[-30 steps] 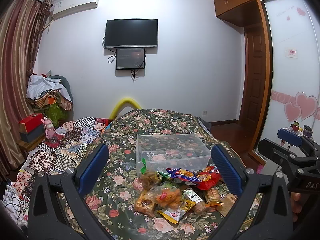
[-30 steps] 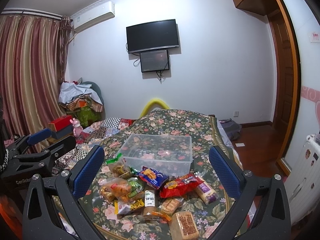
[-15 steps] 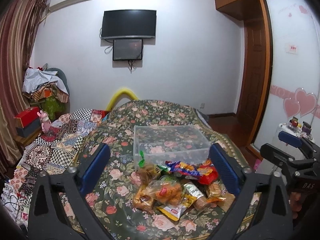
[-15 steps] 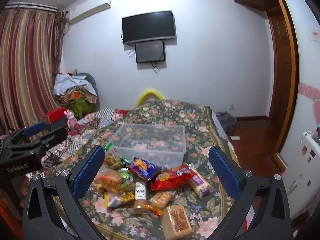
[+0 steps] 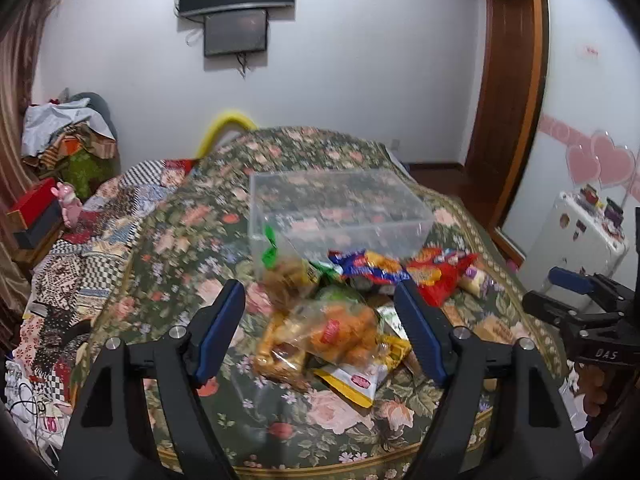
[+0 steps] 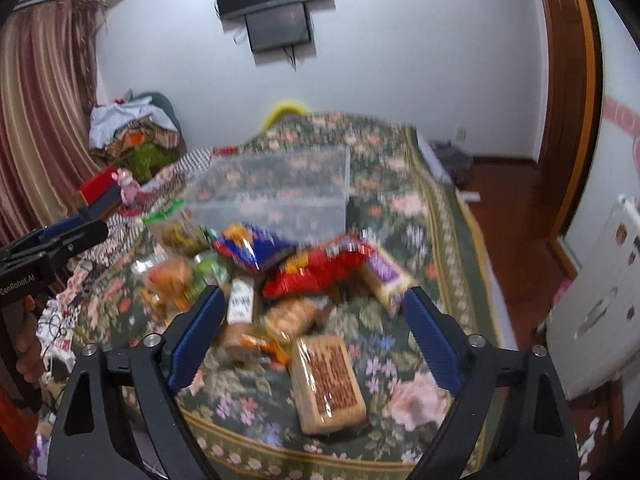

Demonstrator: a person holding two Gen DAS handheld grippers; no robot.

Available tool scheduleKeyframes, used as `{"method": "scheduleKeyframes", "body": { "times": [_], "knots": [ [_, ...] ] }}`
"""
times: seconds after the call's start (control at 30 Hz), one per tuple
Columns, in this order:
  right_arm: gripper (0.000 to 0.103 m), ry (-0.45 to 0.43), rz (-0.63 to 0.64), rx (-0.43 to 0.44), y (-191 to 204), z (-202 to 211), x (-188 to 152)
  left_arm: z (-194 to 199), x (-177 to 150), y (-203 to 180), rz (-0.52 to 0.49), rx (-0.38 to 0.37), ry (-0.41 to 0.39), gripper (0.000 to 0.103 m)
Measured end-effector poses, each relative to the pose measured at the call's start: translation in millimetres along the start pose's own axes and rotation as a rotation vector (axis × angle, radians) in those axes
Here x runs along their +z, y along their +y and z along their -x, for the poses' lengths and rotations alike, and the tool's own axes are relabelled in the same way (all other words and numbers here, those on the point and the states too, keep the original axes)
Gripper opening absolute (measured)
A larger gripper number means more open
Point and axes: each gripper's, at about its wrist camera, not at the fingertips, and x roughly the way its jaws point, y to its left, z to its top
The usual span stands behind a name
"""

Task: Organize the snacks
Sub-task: 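Lower the right gripper onto the brown wafer biscuit pack and close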

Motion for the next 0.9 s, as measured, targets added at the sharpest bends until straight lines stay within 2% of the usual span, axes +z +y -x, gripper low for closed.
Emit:
{"method": "scheduleKeyframes", "body": {
  "times": [0.27,0.37,0.53,0.73,0.8,0.9],
  "knots": [
    [0.087,0.102,-0.039,0.025,-9.5,-20.2,-16.2,-44.6,-13.5,-3.4,0.016,-0.039,0.121,0.077],
    [0.080,0.130,-0.033,0.031,-10.3,-27.7,-19.1,-59.9,-19.4,-1.1,0.029,-0.038,0.155,0.077],
    [0.075,0.194,-0.032,0.050,-11.8,-40.6,-28.3,-80.0,-24.9,0.7,0.031,-0.037,0.190,0.077],
    [0.057,0.249,-0.032,0.062,-12.9,-49.6,-38.8,-91.0,-29.3,1.5,0.031,-0.024,0.199,0.087],
    [0.045,0.257,-0.041,0.070,-13.3,-50.6,-39.3,-93.8,-31.5,0.6,0.031,-0.021,0.210,0.093],
    [0.042,0.256,-0.049,0.082,-15.8,-51.5,-39.4,-93.8,-34.0,-1.9,0.030,-0.018,0.207,0.095]
  ]
}}
